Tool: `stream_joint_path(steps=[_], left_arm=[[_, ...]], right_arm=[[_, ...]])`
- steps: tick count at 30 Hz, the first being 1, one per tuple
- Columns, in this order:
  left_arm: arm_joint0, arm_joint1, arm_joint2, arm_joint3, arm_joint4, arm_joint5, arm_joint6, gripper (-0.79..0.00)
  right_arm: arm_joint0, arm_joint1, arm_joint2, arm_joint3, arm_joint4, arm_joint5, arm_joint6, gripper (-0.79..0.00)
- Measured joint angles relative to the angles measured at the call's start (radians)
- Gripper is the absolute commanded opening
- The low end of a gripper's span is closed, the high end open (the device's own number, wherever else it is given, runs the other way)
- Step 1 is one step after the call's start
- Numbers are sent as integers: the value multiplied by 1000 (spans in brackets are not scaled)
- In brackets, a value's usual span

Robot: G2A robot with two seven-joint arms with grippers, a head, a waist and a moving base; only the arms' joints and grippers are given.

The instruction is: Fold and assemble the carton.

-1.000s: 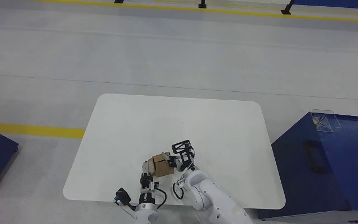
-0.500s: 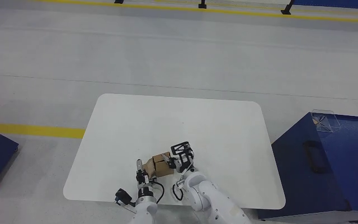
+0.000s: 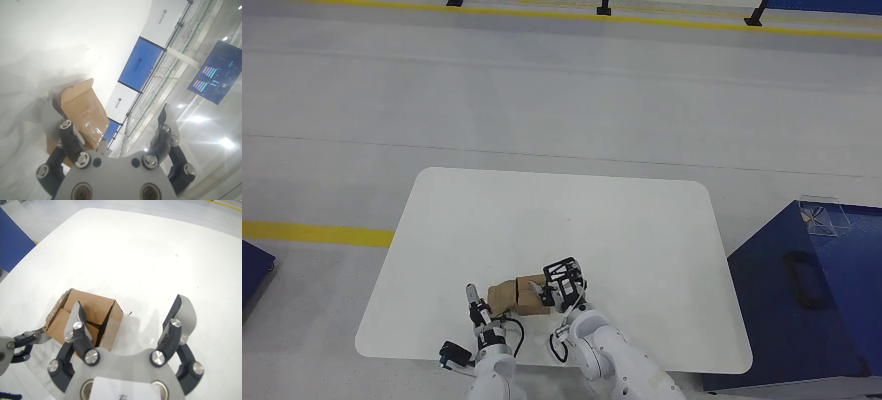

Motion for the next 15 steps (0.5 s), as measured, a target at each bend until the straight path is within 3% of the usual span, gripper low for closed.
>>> stream_joint_path(steps=[9, 15], left_arm=[[54, -7, -40, -59, 74, -159, -64, 0], [72, -15, -25, -81, 130, -183, -128, 0]], right_arm=[[-10, -6, 11, 0, -19, -5, 8, 0], [-23, -7, 30, -17, -28, -4, 3, 0]])
